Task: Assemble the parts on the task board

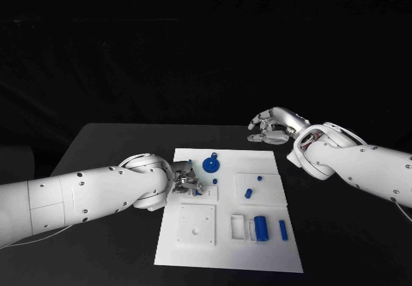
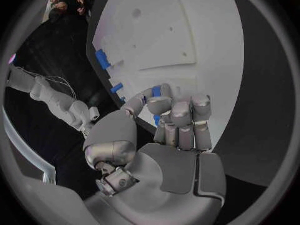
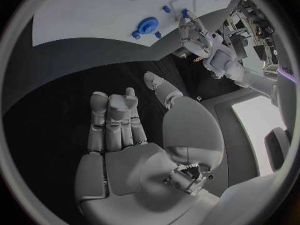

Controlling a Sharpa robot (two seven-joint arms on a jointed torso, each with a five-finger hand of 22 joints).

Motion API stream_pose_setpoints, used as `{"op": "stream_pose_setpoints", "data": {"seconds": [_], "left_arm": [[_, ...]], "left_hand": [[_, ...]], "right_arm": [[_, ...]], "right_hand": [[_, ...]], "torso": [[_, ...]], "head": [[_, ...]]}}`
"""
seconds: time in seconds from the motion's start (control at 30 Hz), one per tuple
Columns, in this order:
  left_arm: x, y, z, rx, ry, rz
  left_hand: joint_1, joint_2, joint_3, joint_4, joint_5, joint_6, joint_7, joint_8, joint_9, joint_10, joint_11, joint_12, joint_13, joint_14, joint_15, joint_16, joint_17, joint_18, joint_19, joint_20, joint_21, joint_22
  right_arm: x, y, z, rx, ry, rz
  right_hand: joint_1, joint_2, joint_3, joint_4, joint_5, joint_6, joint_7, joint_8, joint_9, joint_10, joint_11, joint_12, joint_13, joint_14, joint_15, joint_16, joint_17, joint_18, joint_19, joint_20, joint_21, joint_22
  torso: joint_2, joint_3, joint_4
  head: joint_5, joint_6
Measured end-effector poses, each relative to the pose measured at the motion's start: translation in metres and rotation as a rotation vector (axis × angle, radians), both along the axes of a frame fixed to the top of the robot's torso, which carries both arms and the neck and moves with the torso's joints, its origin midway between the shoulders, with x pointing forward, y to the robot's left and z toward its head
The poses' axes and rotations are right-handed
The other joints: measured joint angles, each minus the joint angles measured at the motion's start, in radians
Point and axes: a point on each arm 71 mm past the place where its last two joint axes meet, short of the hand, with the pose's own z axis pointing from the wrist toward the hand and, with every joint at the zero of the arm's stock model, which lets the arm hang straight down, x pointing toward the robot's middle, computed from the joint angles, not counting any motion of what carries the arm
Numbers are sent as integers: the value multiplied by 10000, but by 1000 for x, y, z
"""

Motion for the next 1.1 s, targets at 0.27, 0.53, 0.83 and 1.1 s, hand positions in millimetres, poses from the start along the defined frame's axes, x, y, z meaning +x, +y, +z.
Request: {"op": "stream_pose_setpoints", "data": {"seconds": [0.27,0.53,0.83,1.1], "left_arm": [[2,-1,0,91,64,-54],[5,-3,1,244,191,-170],[7,-5,2,405,328,-284],[7,-5,2,416,461,-305]], "left_hand": [[-20,-8,88,-87,-18,37,-37,49,-3,0,0,39,-45,19,-15,0,0,-1,0,0,0,13],[93,-121,166,-148,-54,64,-63,8,4,0,1,39,-81,35,0,0,-2,-1,0,0,0,22],[200,-227,286,-155,-135,68,-65,5,1,-1,2,39,-136,18,-17,0,-2,0,0,0,0,31],[200,-227,301,-149,-173,72,-70,-33,-29,-2,3,39,-156,15,-21,0,-16,-1,0,0,0,30]], "right_arm": [[0,1,0,-22,14,16],[0,1,0,-47,38,34],[1,3,-1,-73,66,73],[1,3,-1,-97,91,76]], "right_hand": [[0,0,0,0,0,0,0,0,0,1,1,0,0,0,0,0,-1,0,-1,1,0,-1],[0,0,0,0,2,0,0,0,0,2,2,0,1,1,1,0,-2,0,-1,1,0,8],[0,0,0,0,38,0,0,0,0,17,17,0,1,2,2,0,-2,0,-1,1,1,7],[0,0,0,0,38,0,0,0,0,18,17,0,1,15,15,0,6,1,-1,1,1,7]], "torso": [[1,-1,-5],[0,-1,-5],[1,-1,-5],[1,-1,-4]], "head": [[1,13],[-12,9],[-17,8],[-18,19]]}}
